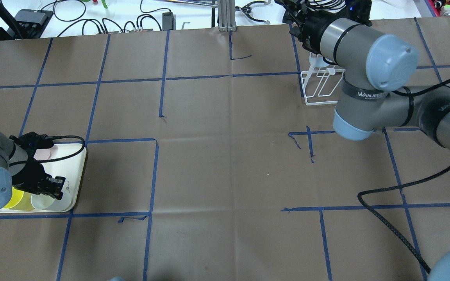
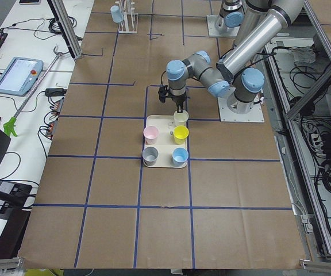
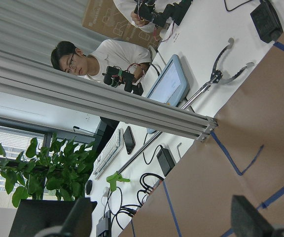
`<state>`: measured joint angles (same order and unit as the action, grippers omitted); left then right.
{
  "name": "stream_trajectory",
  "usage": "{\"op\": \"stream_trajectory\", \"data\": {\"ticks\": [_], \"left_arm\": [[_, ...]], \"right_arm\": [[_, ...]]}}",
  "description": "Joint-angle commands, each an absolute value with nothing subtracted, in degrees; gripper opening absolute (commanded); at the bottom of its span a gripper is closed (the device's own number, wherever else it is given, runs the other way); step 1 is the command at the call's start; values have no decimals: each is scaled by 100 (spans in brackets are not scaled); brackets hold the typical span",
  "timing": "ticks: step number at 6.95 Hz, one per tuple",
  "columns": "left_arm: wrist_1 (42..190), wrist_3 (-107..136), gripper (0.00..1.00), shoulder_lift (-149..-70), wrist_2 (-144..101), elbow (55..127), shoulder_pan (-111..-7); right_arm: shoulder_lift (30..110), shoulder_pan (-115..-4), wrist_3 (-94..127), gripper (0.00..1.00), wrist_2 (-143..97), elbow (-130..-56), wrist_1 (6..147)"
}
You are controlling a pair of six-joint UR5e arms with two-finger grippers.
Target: Transfer IKEA cup to right arm and place on rack
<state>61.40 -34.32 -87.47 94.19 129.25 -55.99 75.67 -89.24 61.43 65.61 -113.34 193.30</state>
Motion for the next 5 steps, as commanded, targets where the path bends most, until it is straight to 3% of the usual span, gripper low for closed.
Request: {"op": "stream_trajectory", "data": {"ticks": [1,3,5], "left_arm": [[6135,-3393,0,-8597,9387,12850,-5616],[6648,-3410,0,-8194,9352,12352,-5660],[8183,-3419,0,-8270,9325,10872,-5713]], "right_arm": [[7909,-8947,6284,100,6574,-11680,19345],[7910,-9139,6696,100,6679,-11681,19353],[7901,-9369,6715,100,7005,-11663,19354]]}}
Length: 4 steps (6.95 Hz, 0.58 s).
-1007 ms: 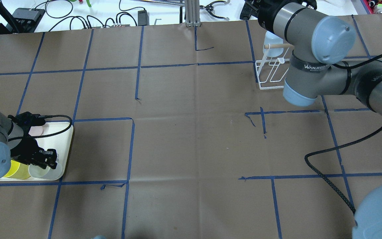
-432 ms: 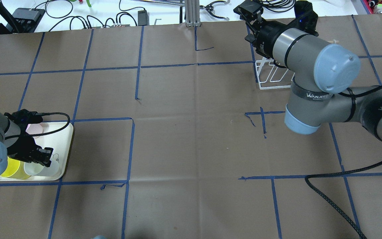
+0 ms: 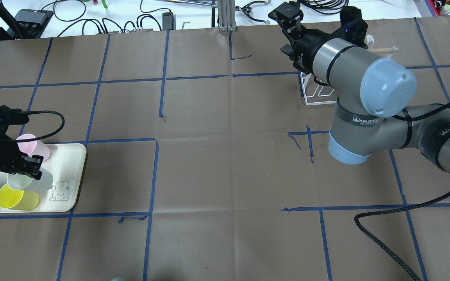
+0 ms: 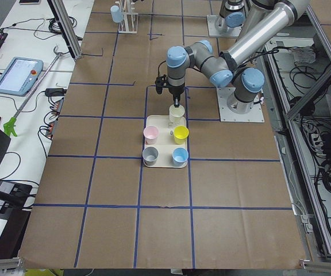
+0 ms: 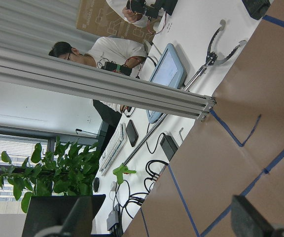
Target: Transfer IKEA cup to right arm and place on rack
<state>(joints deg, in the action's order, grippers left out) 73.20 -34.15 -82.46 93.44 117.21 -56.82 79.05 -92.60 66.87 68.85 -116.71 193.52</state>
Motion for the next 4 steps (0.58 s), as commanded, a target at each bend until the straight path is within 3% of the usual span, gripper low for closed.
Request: {"op": "stream_trajectory", "data": {"ticks": [1,3,4], "left_arm": [[8896,-3454,0,-8366,9142,10011,-5756],[9350,-3463,0,-8909,9035,8890,-5984],[9282,-3472,0,-9130,8696,8668,-6125]], "right_arm": [[7901,-9369,6724,100,7005,-11663,19354],[7901,-9369,6864,100,7005,-11663,19354],[7910,-9369,6864,100,7005,-11663,19362]]}}
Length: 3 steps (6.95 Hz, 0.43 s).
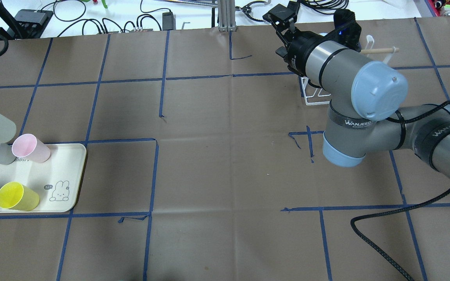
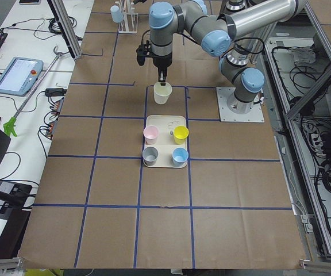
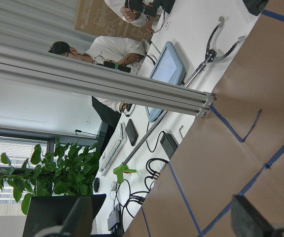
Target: Transfer IKEA cup to right arm and place on rack
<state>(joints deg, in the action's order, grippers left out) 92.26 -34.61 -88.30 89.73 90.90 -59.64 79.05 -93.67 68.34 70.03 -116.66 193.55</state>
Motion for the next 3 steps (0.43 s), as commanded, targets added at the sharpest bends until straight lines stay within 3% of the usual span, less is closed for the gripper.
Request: {"op": "stream_trajectory", "data": {"ticks": [1,3], "left_arm": [[8977,-3646,0,-9254,7996,8640,-6161],[7670,-3884,0,-9465,6329,8832,-6179]], "right_arm": [[7910,-9378,6864,100,7005,-11680,19354],[7971,-9430,7257,100,7022,-11689,19336]]}}
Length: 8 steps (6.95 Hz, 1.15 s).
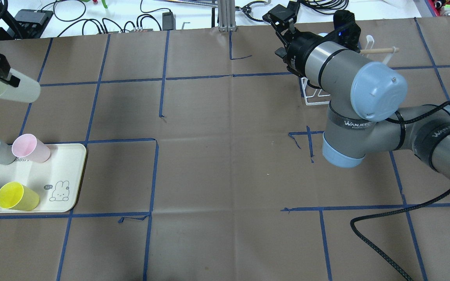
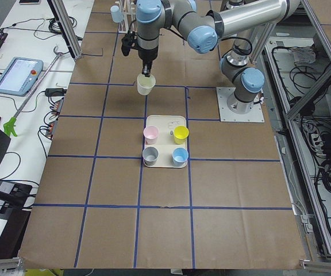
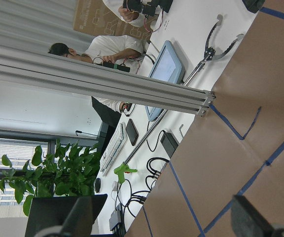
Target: Transfer IKEA cup to right arm and place on rack
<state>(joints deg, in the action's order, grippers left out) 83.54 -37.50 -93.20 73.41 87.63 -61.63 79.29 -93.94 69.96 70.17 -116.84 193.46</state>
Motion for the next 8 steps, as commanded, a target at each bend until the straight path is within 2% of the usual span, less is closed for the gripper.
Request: {"op": "stream_trajectory", "data": {"ticks": [1,3,5,8], "left_arm": [[7220,-4059,0,-9588,5554,8868,-6196],[6709,-4270,0,-9685,4347,9078,-6240],[5841,-4684,0,-9677,3247,9612,-6467],[3682,-4693,0,-9808,2534,10560,-7030]], "right_arm": [[8085,-9579,7312,100,7292,-11698,19327],[8103,-9782,7312,100,7436,-11916,19371],[8095,-9721,7313,100,7436,-12181,19582],[8095,-9721,7497,100,7427,-12164,19582]]}}
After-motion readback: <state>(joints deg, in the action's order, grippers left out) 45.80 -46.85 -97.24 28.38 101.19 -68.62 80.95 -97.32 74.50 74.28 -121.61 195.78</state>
